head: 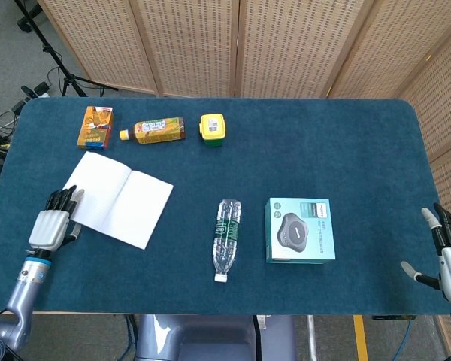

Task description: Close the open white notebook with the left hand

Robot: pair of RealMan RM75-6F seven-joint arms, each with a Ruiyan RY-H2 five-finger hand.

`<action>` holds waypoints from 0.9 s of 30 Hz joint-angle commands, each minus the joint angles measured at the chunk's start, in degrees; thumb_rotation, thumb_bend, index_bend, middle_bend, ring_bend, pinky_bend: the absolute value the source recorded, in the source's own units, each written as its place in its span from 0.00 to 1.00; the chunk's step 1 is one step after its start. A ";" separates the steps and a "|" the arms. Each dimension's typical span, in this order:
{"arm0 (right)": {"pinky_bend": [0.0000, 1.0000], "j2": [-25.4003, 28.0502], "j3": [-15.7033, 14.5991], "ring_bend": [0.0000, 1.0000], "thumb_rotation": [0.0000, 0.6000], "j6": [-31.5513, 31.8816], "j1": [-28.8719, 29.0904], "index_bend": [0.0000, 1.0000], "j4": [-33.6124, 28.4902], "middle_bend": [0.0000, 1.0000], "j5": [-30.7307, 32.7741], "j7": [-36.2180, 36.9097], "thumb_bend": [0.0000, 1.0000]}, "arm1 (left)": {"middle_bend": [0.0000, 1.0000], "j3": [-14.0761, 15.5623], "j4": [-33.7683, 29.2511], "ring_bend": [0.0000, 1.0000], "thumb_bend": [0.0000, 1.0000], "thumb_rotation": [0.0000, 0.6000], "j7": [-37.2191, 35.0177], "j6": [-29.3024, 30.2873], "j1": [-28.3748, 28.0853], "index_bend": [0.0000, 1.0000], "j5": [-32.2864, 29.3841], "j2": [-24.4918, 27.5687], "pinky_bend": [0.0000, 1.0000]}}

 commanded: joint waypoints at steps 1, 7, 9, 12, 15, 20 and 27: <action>0.00 0.01 -0.02 0.00 1.00 -0.02 0.00 0.00 -0.02 0.00 0.00 0.01 0.00 | 0.00 0.98 3.28 0.00 0.46 1.00 3.33 5.96 0.24 0.00 2.84 -1.07 0.00; 0.00 0.12 -0.07 0.00 1.00 0.01 -0.04 0.00 -0.14 0.00 -0.05 0.18 0.00 | 0.00 3.27 7.15 0.00 0.46 1.00 7.79 13.46 0.34 0.00 7.17 -1.39 0.00; 0.00 0.16 -0.10 0.00 1.00 0.05 -0.07 0.00 -0.16 0.00 -0.10 0.26 0.00 | 0.00 4.14 7.62 0.00 0.46 1.00 9.11 15.24 0.19 0.00 8.55 -1.12 0.00; 0.00 0.27 -0.17 0.00 1.00 0.06 -0.10 0.00 -0.21 0.00 -0.20 0.45 0.00 | 0.00 5.90 8.32 0.00 0.46 1.00 12.29 18.17 -0.36 0.00 11.37 -0.59 0.00; 0.00 0.40 -0.23 0.00 1.00 -0.12 -0.08 0.00 -0.27 0.00 -0.16 0.75 0.00 | 0.00 7.63 8.59 0.00 0.47 1.00 15.63 20.04 -1.11 0.00 13.96 -0.11 0.00; 0.00 0.62 -0.15 0.00 1.00 -0.13 -0.12 0.00 -0.34 0.00 0.02 1.46 0.00 | 0.00 9.88 8.51 0.00 0.46 1.00 19.74 23.81 -2.03 0.00 17.74 -0.84 0.00; 0.00 0.92 -0.23 0.00 1.00 -0.08 -0.25 0.00 -0.21 0.00 -0.04 2.70 0.00 | 0.00 10.16 10.45 0.00 0.37 1.00 21.03 29.26 -2.15 0.00 19.48 -3.00 0.00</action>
